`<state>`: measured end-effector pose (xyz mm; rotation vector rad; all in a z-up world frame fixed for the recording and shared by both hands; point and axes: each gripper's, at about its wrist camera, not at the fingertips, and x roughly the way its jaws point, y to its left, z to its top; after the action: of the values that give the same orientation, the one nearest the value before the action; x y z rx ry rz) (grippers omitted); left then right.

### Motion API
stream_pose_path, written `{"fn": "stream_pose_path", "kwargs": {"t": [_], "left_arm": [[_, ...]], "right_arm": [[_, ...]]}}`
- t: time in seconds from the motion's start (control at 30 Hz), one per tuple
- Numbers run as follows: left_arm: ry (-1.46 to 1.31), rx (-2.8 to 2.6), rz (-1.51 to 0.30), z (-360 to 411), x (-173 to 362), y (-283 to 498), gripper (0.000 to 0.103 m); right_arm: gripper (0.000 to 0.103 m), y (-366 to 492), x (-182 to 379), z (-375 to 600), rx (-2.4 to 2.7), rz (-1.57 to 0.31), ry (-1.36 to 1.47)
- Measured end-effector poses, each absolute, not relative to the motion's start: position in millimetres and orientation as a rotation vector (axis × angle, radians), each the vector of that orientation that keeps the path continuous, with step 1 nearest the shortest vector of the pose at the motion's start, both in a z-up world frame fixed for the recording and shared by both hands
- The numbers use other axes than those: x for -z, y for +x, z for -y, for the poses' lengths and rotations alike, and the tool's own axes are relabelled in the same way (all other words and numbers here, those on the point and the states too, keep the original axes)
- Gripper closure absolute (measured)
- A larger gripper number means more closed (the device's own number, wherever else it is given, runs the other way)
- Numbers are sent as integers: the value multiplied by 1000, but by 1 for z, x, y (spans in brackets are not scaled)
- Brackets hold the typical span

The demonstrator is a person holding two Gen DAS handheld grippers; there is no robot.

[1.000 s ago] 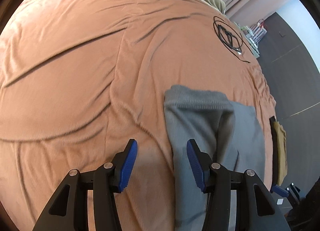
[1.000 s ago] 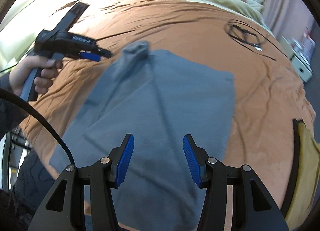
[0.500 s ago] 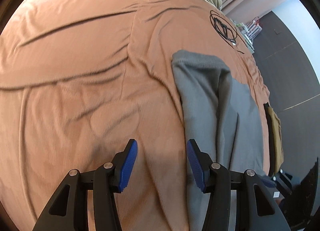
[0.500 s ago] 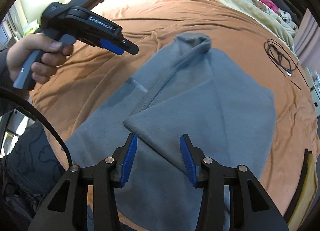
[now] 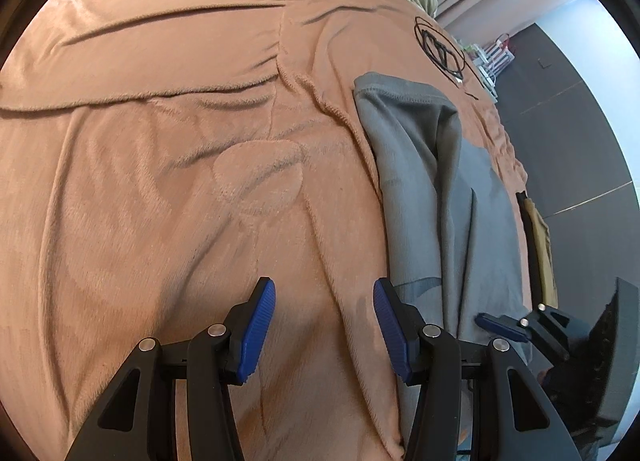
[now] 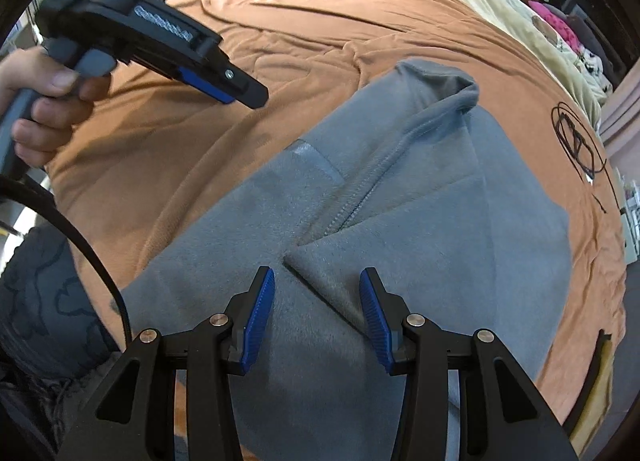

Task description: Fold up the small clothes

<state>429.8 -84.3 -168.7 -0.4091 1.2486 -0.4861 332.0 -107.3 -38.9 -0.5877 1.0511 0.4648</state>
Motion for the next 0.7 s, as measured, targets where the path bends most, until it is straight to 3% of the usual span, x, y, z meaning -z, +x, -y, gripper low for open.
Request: {"fn": "stream_pose_path", "kwargs": {"t": [0.23,0.7], "left_arm": [[-413,495,-1246,85,167,429,50],[-386,529,-1219,113,149,447,50]], "right_arm": [[100,338,46,94,-424,-1045,-654],[101,356,-16,134,-344,-914,-553]]}}
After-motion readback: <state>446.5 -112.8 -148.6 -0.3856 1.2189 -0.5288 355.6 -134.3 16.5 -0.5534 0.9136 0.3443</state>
